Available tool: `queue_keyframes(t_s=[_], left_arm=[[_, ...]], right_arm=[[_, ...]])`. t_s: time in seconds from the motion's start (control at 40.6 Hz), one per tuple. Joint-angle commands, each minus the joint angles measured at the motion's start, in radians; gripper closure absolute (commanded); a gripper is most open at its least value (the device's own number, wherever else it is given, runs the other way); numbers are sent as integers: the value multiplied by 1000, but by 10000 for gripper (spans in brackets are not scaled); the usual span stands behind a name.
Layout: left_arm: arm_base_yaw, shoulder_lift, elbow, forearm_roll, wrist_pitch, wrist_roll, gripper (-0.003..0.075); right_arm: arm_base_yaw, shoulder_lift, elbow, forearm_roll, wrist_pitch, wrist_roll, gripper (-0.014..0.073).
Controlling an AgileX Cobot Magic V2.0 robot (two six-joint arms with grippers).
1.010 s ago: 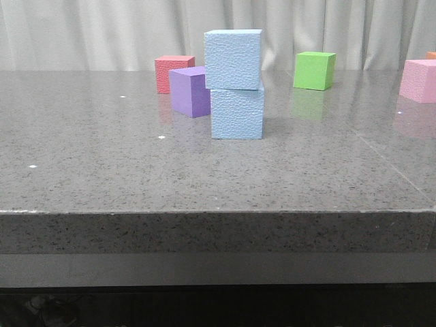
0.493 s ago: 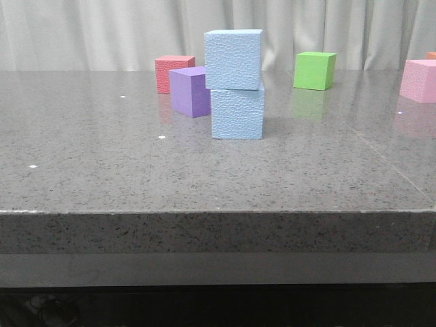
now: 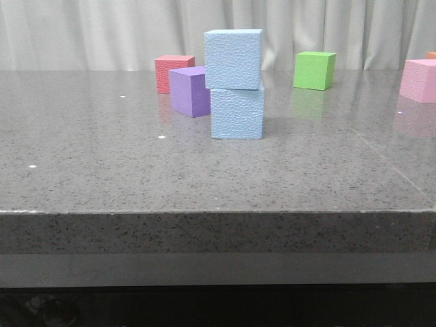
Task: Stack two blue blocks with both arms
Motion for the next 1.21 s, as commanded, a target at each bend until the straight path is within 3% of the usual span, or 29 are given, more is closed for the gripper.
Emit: queue_keyframes(t_s=[0.0, 0.394, 0.493, 0.764, 0.936, 1.183], left_arm=[[0, -26, 37, -1, -85, -12, 738], [0, -26, 37, -1, -85, -12, 738], [0, -24, 37, -1, -85, -12, 738], [0, -24, 37, -1, -85, -12, 738], [0, -24, 37, -1, -85, -12, 738], [0, -24, 37, -1, -85, -12, 738]], right_arm=[[-7, 6, -25, 10, -58, 0, 663], [-7, 1, -20, 10, -61, 0, 663], [-70, -39, 13, 20, -74, 0, 663], [-282, -263, 324, 19, -469, 0, 663], [-324, -390, 532, 22, -688, 0, 663], [-335, -495, 716, 47, -878, 0, 663]])
